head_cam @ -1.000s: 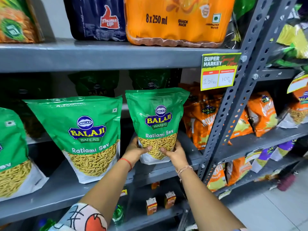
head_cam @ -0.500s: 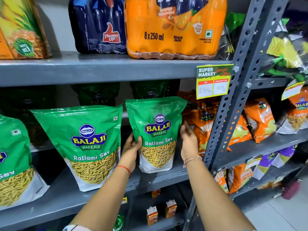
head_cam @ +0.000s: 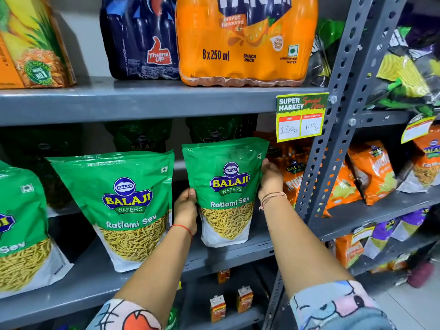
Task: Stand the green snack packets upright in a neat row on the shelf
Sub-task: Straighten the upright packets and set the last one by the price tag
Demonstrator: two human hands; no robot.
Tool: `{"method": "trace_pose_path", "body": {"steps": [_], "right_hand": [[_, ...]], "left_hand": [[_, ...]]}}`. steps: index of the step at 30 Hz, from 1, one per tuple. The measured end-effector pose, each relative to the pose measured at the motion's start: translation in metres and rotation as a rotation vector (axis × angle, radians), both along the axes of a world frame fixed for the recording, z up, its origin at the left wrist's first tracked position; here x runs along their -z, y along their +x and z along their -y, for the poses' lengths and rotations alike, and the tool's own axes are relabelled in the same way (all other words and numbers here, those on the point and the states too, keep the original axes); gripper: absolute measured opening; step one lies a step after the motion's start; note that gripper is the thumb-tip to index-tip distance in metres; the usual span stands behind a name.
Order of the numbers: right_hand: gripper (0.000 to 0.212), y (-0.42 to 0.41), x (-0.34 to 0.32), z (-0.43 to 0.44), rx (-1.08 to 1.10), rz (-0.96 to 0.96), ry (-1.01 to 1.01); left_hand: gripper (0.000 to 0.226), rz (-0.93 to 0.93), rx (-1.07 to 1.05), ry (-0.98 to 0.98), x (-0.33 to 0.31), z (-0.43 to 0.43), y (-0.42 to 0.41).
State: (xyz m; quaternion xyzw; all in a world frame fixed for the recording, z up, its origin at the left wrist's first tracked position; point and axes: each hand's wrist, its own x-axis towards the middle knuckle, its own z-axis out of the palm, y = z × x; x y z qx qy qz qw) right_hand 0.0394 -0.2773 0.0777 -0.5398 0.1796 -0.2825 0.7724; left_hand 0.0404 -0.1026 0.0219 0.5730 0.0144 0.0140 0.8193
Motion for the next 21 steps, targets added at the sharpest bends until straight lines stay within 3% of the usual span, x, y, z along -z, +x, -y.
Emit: {"method": "trace_pose_path", "body": {"steps": [4,8,12,14,17,21], "right_hand": [[0.018,-0.005,0.025,0.003,-0.086,0.007,-0.039],[0.036,-0.021,0.057,0.002,-0.206,-0.086,-0.114],[0.038,-0.037,0.079,0.005,-0.403,-0.150,-0.168],[0.048,-0.047,0.103,0.007,-0.493,-0.246,-0.309],[0.063,-0.049,0.130,0.005,-0.432,-0.306,-0.416],[0.063,-0.047,0.132,0.001,-0.392,-0.313,-0.424]], "left_hand": [[0.032,0.003,0.081,0.023,0.006,-0.006,-0.005],[0.031,-0.027,0.203,0.122,0.028,-0.013,-0.012],[0.017,-0.048,0.320,0.243,0.042,-0.012,-0.018],[0.028,-0.023,0.372,0.391,0.054,-0.013,-0.021],[0.051,-0.034,0.338,0.483,0.067,-0.009,-0.031],[0.052,-0.048,0.274,0.486,0.068,-0.003,-0.033]]}}
